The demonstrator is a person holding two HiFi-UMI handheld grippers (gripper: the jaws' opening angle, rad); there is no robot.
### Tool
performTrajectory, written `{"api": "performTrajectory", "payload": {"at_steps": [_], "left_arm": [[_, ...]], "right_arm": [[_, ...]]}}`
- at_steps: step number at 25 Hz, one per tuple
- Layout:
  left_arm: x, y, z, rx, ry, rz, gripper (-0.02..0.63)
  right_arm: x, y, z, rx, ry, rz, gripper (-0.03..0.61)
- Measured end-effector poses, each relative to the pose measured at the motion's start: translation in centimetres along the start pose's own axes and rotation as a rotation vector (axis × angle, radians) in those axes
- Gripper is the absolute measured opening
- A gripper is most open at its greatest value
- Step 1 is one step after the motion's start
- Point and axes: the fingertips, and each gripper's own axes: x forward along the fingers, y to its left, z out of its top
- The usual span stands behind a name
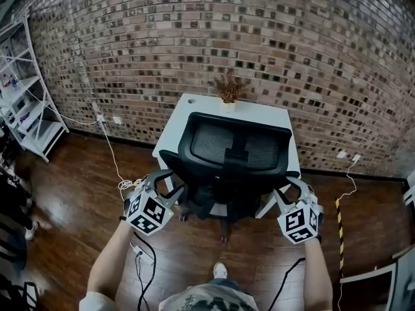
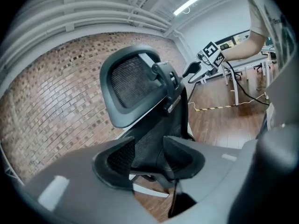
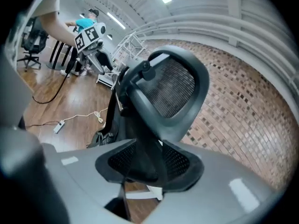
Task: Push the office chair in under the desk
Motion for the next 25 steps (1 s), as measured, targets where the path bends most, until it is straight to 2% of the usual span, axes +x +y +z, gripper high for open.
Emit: {"api": "performTrajectory", "payload": {"at_steps": [7,10,12,15,18,21,25], "left_arm": [[-4.3,-2.3,3.8,-0.092,-0.134,0.022,0.093],[-5.9,-3.2,5.2,-0.146,-0.197,0.037,0.024],[-6.8,-3.8,6.0,-0.184,-0.243,0.045,0.017],[-8.3,-4.8,7.2,-0.252,-0.297,0.056,0.017],[-9.9,-5.7,8.3,-0.371,-0.345,0.058,0.017],[-11.2,-6.9,9.2,-0.494,-0.393,0.031,0.017],[-12.2,-7.8,9.4,-0.534,-0.415,0.022,0.017]], "right_arm": [[-4.0,2.8,5.1,0.144,-0.117,-0.010,0.092],[-5.7,4.2,7.3,0.203,-0.175,-0.015,0.033],[-6.8,5.4,8.7,0.224,-0.215,-0.016,0.000],[-8.8,7.1,11.5,0.260,-0.291,0.012,0.000],[-10.5,8.4,13.4,0.379,-0.380,0.055,0.000],[-11.7,9.4,14.5,0.468,-0.426,0.068,0.000],[-12.3,10.6,15.7,0.540,-0.459,0.087,0.000]]}}
